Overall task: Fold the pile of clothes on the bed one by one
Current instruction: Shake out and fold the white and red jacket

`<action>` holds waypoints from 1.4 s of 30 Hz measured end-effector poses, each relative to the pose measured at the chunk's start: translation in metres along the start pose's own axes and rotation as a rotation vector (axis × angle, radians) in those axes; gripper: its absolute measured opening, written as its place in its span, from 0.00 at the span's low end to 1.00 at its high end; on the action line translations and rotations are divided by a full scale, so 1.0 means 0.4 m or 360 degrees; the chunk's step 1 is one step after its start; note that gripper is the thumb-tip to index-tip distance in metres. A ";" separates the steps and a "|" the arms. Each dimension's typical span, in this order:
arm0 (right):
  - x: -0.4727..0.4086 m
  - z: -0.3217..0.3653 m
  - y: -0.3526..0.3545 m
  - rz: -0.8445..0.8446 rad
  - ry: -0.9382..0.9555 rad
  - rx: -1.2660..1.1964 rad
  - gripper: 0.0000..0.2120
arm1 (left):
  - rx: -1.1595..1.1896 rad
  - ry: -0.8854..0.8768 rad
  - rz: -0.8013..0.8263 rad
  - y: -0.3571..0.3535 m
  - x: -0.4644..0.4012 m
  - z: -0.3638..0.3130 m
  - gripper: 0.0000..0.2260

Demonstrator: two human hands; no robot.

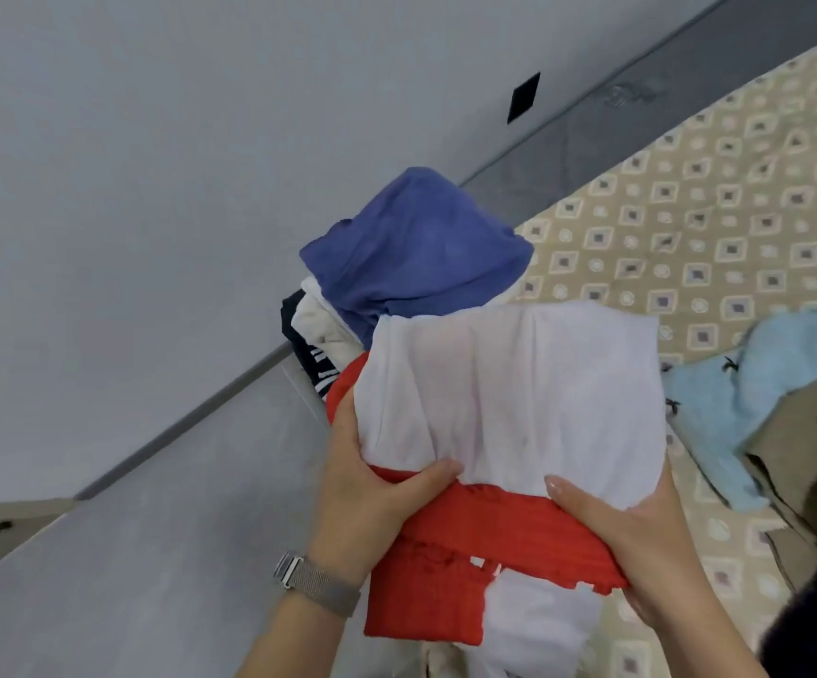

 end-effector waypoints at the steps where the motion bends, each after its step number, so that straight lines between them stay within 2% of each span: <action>1: -0.015 0.013 -0.026 -0.0014 -0.0010 -0.0014 0.45 | -0.0026 -0.0014 0.0006 0.017 -0.035 -0.018 0.40; 3: -0.039 0.045 -0.076 -0.0028 -0.0006 -0.0060 0.47 | -0.0059 -0.0021 0.0009 0.048 -0.099 -0.049 0.40; 6: -0.081 0.101 -0.148 -0.0005 0.0011 -0.0144 0.41 | -0.0074 -0.0058 0.0035 0.072 -0.199 -0.094 0.39; 8: -0.113 0.125 -0.184 -0.0022 0.0027 -0.0159 0.40 | -0.0075 -0.0074 0.0084 0.074 -0.266 -0.113 0.41; 14: -0.180 0.189 -0.236 -0.0277 -0.0006 -0.0245 0.41 | -0.0123 -0.0005 0.0366 0.033 -0.435 -0.126 0.44; 20: -0.221 0.191 -0.328 -0.0438 -0.0180 -0.0406 0.42 | -0.0203 -0.0241 0.0668 0.002 -0.592 -0.197 0.46; 22: -0.239 0.184 -0.359 -0.0522 -0.0156 -0.0433 0.42 | -0.0209 -0.0253 0.0758 -0.011 -0.654 -0.200 0.46; 25: -0.292 0.138 -0.392 -0.0653 -0.0152 -0.0461 0.38 | -0.0260 -0.0200 0.0856 -0.056 -0.743 -0.144 0.48; 29: -0.362 0.072 -0.427 -0.0724 -0.0155 -0.0344 0.39 | -0.0496 -0.0062 0.0956 -0.126 -0.800 0.033 0.45; 33: -0.393 0.008 -0.420 -0.0759 -0.0217 -0.0275 0.31 | -0.0814 0.0185 0.1000 -0.161 -0.822 0.172 0.48; 42: -0.397 -0.038 -0.424 -0.0714 -0.0276 -0.0228 0.39 | -0.0840 0.0065 0.0872 -0.145 -0.820 0.149 0.42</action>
Point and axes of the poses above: each hand's wrist, its own x-axis away from the middle knuckle, its own y-axis out of the back of the hand, z = x × y, the point moved 10 cm from there along -x, towards the middle knuckle, and after that the axes turned 8 degrees about -z, right-handed, at the moved point
